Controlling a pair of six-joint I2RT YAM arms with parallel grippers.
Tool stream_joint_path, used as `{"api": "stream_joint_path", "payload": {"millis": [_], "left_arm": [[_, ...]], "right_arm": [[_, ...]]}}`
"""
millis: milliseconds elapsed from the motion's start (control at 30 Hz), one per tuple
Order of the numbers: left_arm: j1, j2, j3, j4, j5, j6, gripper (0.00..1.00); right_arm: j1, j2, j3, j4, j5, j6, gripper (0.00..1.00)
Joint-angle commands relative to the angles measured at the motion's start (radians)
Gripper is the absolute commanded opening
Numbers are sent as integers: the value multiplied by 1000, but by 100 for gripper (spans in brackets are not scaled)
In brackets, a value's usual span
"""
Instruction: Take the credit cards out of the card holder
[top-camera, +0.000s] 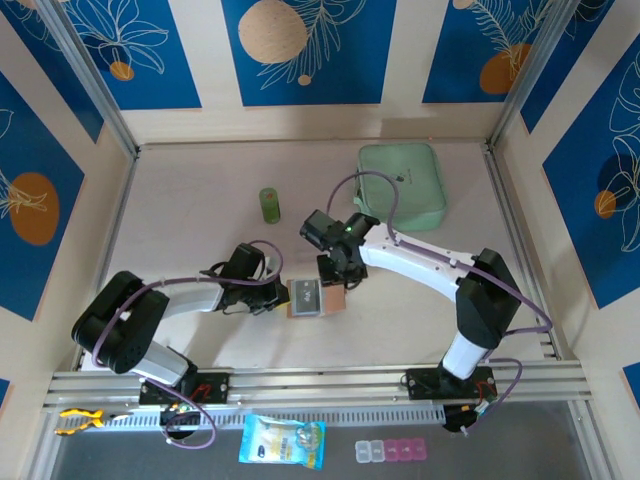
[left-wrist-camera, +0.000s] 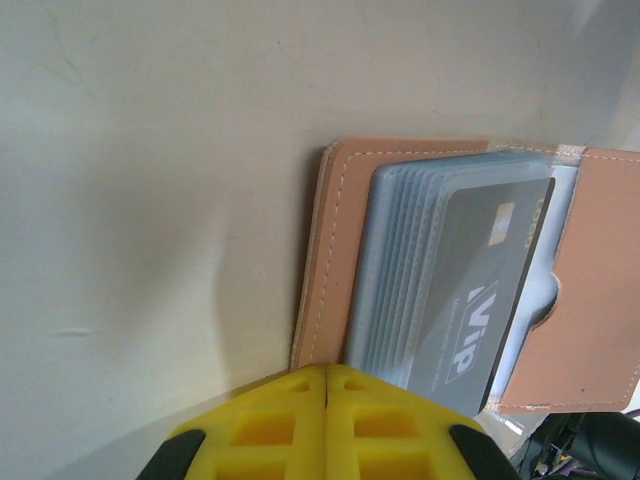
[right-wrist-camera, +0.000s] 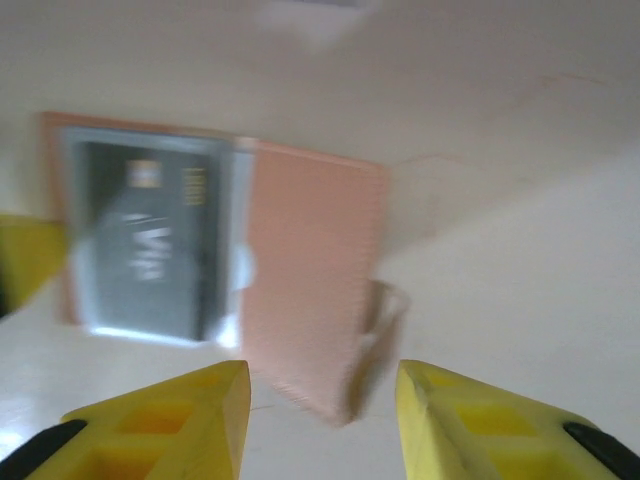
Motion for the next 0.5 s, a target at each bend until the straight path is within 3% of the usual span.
{"api": "stream_joint_path", "payload": {"millis": [0,200,467], "left_arm": [[-13,11,-10,-50,-2,-10,0],[-13,8,-9,-59,-2,-5,0],[-13,21,-8,-56,0,-2,0]], "right_arm": [[33,62,56,36,-110,9,44],[48,150,72,25,-109,29,46],[-13,140,-14,-26,-10,47,60]]}}
